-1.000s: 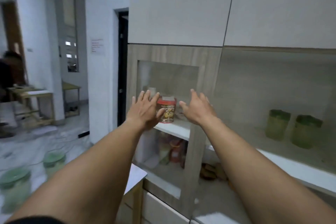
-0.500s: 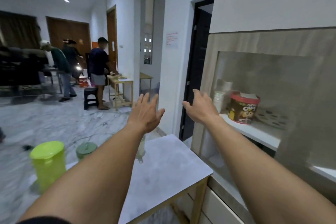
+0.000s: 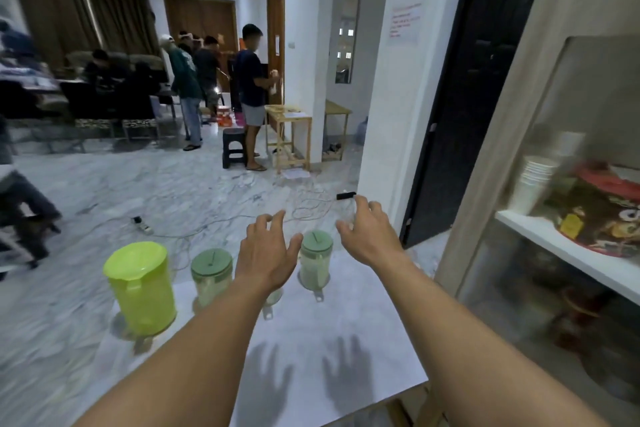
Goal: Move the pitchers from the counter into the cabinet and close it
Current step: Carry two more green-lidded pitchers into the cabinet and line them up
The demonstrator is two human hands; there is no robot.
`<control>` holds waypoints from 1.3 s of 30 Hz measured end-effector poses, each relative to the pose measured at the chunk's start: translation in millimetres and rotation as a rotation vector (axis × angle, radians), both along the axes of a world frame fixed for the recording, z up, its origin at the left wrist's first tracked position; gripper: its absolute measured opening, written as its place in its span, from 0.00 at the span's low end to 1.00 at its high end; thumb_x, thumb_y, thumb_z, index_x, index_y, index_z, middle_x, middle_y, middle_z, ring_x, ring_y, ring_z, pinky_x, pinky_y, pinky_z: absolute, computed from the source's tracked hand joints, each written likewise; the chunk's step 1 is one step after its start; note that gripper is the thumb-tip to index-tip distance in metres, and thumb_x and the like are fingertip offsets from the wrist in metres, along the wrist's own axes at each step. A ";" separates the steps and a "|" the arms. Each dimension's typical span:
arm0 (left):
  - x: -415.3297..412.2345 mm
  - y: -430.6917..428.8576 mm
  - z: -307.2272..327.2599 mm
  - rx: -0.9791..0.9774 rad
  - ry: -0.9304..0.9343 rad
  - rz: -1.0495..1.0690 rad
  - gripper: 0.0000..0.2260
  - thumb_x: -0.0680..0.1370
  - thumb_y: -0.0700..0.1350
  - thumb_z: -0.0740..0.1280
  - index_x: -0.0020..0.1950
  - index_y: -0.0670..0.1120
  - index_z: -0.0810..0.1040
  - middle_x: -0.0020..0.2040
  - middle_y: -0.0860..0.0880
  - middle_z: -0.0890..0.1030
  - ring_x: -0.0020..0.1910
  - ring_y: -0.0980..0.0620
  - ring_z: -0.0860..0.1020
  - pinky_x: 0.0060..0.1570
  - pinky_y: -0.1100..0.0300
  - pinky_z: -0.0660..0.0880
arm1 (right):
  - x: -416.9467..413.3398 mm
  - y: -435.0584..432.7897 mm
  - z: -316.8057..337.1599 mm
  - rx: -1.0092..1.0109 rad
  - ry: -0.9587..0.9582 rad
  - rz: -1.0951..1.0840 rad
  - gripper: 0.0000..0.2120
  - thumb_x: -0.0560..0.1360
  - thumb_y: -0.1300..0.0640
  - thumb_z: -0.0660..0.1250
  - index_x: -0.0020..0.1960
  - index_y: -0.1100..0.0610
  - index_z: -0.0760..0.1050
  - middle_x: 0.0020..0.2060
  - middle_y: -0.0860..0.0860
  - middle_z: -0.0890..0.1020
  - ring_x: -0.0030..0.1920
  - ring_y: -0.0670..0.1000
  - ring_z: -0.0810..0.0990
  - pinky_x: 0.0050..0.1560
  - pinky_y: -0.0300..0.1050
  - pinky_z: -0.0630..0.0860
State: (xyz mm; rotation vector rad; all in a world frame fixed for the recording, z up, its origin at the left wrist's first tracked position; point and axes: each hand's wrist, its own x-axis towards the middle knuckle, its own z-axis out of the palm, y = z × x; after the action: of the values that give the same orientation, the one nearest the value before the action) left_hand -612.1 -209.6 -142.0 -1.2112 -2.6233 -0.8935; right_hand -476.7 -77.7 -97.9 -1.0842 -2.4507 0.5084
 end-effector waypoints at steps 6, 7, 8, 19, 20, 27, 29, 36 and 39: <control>-27.9 36.0 -74.2 0.073 -0.238 0.190 0.30 0.76 0.59 0.64 0.73 0.47 0.64 0.70 0.44 0.67 0.67 0.42 0.68 0.63 0.49 0.67 | -59.7 53.6 -87.8 -0.151 -0.018 0.095 0.29 0.81 0.50 0.62 0.78 0.55 0.57 0.73 0.57 0.65 0.71 0.60 0.69 0.65 0.57 0.72; -32.5 42.1 -83.5 0.092 -0.276 0.226 0.30 0.76 0.59 0.65 0.73 0.46 0.64 0.69 0.43 0.68 0.67 0.42 0.68 0.63 0.50 0.67 | -66.5 60.5 -100.1 -0.168 -0.004 0.107 0.28 0.81 0.50 0.62 0.78 0.55 0.58 0.72 0.57 0.67 0.70 0.60 0.70 0.64 0.57 0.73; -37.3 49.0 -95.2 0.102 -0.317 0.264 0.30 0.75 0.59 0.66 0.72 0.45 0.65 0.69 0.43 0.68 0.66 0.42 0.69 0.63 0.50 0.67 | -74.7 68.7 -114.4 -0.188 0.000 0.115 0.28 0.80 0.51 0.62 0.77 0.55 0.59 0.71 0.57 0.68 0.69 0.61 0.71 0.64 0.57 0.73; -76.0 101.8 -204.0 0.311 -0.768 0.645 0.35 0.67 0.57 0.76 0.67 0.47 0.65 0.65 0.45 0.71 0.60 0.42 0.74 0.56 0.49 0.72 | -127.6 120.7 -228.5 -0.430 0.080 -0.005 0.27 0.77 0.53 0.69 0.71 0.55 0.62 0.67 0.58 0.72 0.64 0.62 0.76 0.58 0.55 0.76; -79.0 105.1 -210.6 0.322 -0.805 0.662 0.33 0.67 0.56 0.76 0.65 0.47 0.67 0.64 0.45 0.73 0.58 0.43 0.75 0.55 0.51 0.72 | -131.1 122.8 -237.1 -0.471 0.101 -0.027 0.27 0.76 0.53 0.70 0.70 0.55 0.62 0.66 0.58 0.73 0.63 0.61 0.76 0.58 0.55 0.76; -92.7 123.9 -238.3 0.392 -0.922 0.658 0.24 0.67 0.57 0.76 0.57 0.47 0.76 0.53 0.47 0.81 0.50 0.44 0.78 0.51 0.53 0.74 | -148.5 132.2 -281.0 -0.715 0.246 -0.119 0.20 0.74 0.50 0.73 0.59 0.52 0.67 0.53 0.52 0.80 0.52 0.56 0.80 0.49 0.47 0.74; -92.9 129.6 -242.0 0.387 -0.885 0.661 0.22 0.69 0.58 0.74 0.57 0.47 0.77 0.53 0.47 0.81 0.52 0.43 0.78 0.51 0.54 0.73 | -150.8 136.2 -285.4 -0.720 0.258 -0.110 0.16 0.74 0.50 0.73 0.56 0.52 0.70 0.49 0.50 0.80 0.49 0.54 0.79 0.47 0.44 0.71; -95.8 135.4 -255.0 0.382 -0.782 0.620 0.13 0.76 0.56 0.67 0.52 0.48 0.79 0.49 0.46 0.82 0.48 0.44 0.79 0.47 0.56 0.72 | -164.2 138.9 -296.0 -0.743 0.268 -0.081 0.12 0.75 0.50 0.71 0.55 0.55 0.78 0.48 0.53 0.84 0.49 0.56 0.82 0.49 0.48 0.77; -97.0 136.9 -251.1 0.435 -0.754 0.596 0.09 0.77 0.52 0.67 0.48 0.47 0.78 0.43 0.49 0.82 0.44 0.47 0.79 0.45 0.58 0.71 | -166.5 137.6 -296.4 -0.700 0.296 -0.086 0.11 0.77 0.52 0.68 0.56 0.56 0.78 0.48 0.53 0.83 0.49 0.56 0.81 0.50 0.48 0.77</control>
State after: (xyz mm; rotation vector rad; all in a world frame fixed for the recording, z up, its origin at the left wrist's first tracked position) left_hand -709.1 -72.7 -393.1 0.0644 -2.7482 -1.8794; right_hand -643.1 59.9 -394.4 -1.2392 -1.9857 1.4511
